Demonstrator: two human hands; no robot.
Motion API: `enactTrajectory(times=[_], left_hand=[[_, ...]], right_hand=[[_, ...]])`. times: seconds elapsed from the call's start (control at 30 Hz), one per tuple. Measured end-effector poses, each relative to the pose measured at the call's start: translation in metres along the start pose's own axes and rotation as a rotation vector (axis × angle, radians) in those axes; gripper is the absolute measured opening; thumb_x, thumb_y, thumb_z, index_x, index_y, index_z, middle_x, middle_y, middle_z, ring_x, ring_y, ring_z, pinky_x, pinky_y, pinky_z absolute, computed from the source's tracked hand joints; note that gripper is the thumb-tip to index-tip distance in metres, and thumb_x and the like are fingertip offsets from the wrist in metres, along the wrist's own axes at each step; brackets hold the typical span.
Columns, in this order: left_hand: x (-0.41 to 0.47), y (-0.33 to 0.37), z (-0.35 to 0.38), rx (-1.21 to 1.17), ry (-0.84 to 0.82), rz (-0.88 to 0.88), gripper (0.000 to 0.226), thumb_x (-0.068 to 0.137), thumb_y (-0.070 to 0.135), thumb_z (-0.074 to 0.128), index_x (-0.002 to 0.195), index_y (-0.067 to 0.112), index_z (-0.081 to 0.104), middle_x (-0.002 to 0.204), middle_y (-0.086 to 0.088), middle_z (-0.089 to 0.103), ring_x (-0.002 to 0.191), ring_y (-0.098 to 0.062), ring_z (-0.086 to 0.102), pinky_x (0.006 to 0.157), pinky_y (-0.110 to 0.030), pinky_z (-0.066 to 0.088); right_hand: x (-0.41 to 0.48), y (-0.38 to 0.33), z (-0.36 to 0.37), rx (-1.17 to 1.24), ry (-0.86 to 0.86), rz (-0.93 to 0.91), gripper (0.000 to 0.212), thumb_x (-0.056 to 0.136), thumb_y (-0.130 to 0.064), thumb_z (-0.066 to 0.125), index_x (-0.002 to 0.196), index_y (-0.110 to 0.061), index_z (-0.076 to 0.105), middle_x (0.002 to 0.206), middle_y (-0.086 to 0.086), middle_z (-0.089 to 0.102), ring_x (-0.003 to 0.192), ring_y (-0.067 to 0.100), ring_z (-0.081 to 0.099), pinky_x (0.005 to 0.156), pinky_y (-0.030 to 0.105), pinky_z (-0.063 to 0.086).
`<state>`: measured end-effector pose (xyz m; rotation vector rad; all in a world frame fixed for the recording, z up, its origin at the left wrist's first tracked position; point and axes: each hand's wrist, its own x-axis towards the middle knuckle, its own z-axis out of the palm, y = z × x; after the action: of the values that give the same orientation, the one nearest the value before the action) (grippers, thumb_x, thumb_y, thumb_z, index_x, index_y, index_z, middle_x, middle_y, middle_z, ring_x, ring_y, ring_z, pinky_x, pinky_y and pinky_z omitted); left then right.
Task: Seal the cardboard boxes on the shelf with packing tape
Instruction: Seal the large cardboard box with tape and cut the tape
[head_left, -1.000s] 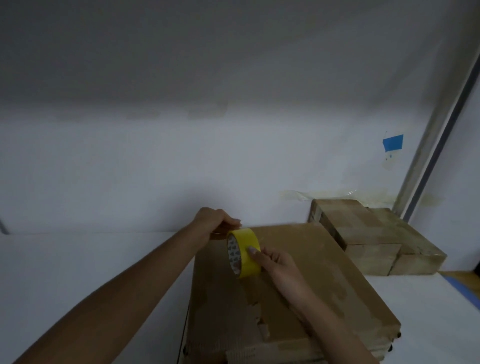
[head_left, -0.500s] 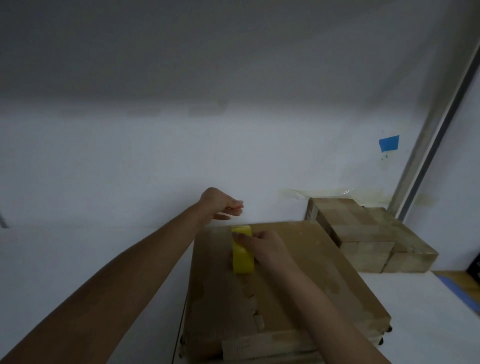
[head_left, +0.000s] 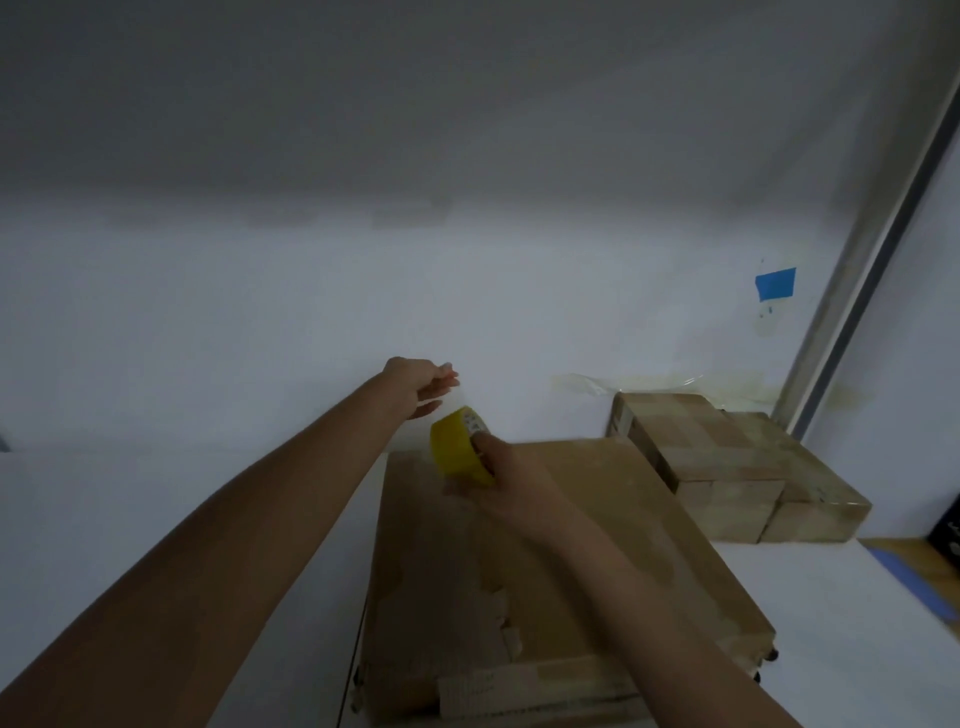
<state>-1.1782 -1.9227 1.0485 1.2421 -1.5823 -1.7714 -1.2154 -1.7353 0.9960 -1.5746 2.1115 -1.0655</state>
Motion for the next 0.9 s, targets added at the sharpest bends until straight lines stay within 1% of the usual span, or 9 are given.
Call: enactTrajectory(times=[0.1, 0.23, 0.33, 0.43, 0.57, 0.7, 0.77, 0.83, 0.9], left_hand=[[0.008, -0.001, 0.0, 0.018, 0.0, 0.02, 0.012, 0.095, 0.018, 0.066, 0.092, 0.008, 0.072, 0.097, -0.003, 0.076, 0.086, -0.008, 0.066, 0.078, -0.025, 0.052], [0.012, 0.006, -0.008, 0.081, 0.061, 0.172, 0.014, 0.096, 0.022, 0.065, 0.099, 0.009, 0.071, 0.106, 0.0, 0.074, 0.098, -0.009, 0.062, 0.076, -0.025, 0.044], [0.01, 0.003, -0.006, 0.162, -0.023, 0.233, 0.023, 0.097, 0.027, 0.064, 0.109, 0.009, 0.071, 0.108, 0.003, 0.074, 0.1, -0.007, 0.06, 0.081, -0.027, 0.041], [0.012, 0.002, 0.0, 0.109, 0.078, 0.337, 0.022, 0.096, 0.023, 0.064, 0.103, 0.005, 0.073, 0.105, -0.002, 0.073, 0.09, -0.009, 0.059, 0.077, -0.019, 0.042], [0.016, 0.018, -0.005, 0.006, 0.118, 0.451, 0.022, 0.095, 0.018, 0.066, 0.103, -0.002, 0.072, 0.103, -0.006, 0.072, 0.081, -0.003, 0.062, 0.061, -0.005, 0.038], [0.021, 0.017, -0.003, 0.201, 0.068, 0.46, 0.025, 0.097, 0.02, 0.063, 0.106, -0.002, 0.072, 0.105, -0.005, 0.071, 0.082, -0.001, 0.058, 0.061, -0.004, 0.035], [0.031, 0.005, -0.008, 0.268, 0.064, 0.464, 0.024, 0.098, 0.019, 0.062, 0.107, -0.002, 0.071, 0.112, -0.009, 0.071, 0.085, -0.005, 0.06, 0.059, -0.002, 0.039], [0.042, -0.011, -0.012, 0.306, -0.009, 0.434, 0.019, 0.098, 0.016, 0.06, 0.11, 0.004, 0.068, 0.128, -0.01, 0.064, 0.106, -0.014, 0.06, 0.071, -0.007, 0.044], [0.046, -0.026, -0.015, 0.397, -0.096, 0.391, 0.016, 0.1, 0.021, 0.058, 0.113, 0.013, 0.062, 0.139, -0.007, 0.055, 0.126, -0.022, 0.051, 0.088, -0.022, 0.041]], right_hand=[[0.004, -0.014, -0.005, 0.176, 0.047, 0.033, 0.038, 0.084, -0.043, 0.068, 0.112, -0.019, 0.058, 0.1, 0.002, 0.074, 0.088, 0.017, 0.072, 0.083, 0.04, 0.058], [0.006, -0.025, -0.003, 0.527, -0.003, 0.369, 0.043, 0.089, -0.045, 0.066, 0.105, -0.006, 0.059, 0.091, 0.012, 0.075, 0.08, 0.026, 0.074, 0.08, 0.042, 0.06], [0.012, -0.02, -0.002, 0.519, -0.041, 0.468, 0.049, 0.087, -0.048, 0.066, 0.106, -0.003, 0.058, 0.093, 0.014, 0.075, 0.081, 0.029, 0.074, 0.081, 0.042, 0.06], [0.021, -0.015, 0.002, 0.502, -0.058, 0.535, 0.048, 0.088, -0.049, 0.064, 0.11, -0.008, 0.056, 0.096, 0.014, 0.073, 0.084, 0.029, 0.072, 0.084, 0.042, 0.058], [0.029, -0.005, 0.017, 0.518, -0.054, 0.518, 0.056, 0.088, -0.051, 0.059, 0.126, -0.011, 0.059, 0.124, 0.015, 0.063, 0.11, 0.034, 0.061, 0.097, 0.05, 0.05], [0.027, -0.003, 0.03, 0.459, -0.117, 0.464, 0.07, 0.085, -0.065, 0.055, 0.13, -0.011, 0.059, 0.128, 0.011, 0.062, 0.118, 0.032, 0.058, 0.104, 0.042, 0.043], [0.015, -0.001, 0.037, 0.508, -0.206, 0.394, 0.073, 0.078, -0.073, 0.056, 0.122, -0.015, 0.065, 0.118, 0.009, 0.068, 0.11, 0.028, 0.064, 0.102, 0.041, 0.046], [-0.001, 0.004, 0.041, 0.573, -0.267, 0.283, 0.056, 0.081, -0.065, 0.06, 0.106, -0.016, 0.072, 0.104, 0.008, 0.074, 0.102, 0.025, 0.068, 0.105, 0.047, 0.044], [-0.012, 0.006, 0.036, 0.631, -0.314, 0.22, 0.041, 0.086, -0.052, 0.064, 0.099, -0.014, 0.074, 0.1, 0.008, 0.075, 0.103, 0.022, 0.068, 0.11, 0.047, 0.038]])
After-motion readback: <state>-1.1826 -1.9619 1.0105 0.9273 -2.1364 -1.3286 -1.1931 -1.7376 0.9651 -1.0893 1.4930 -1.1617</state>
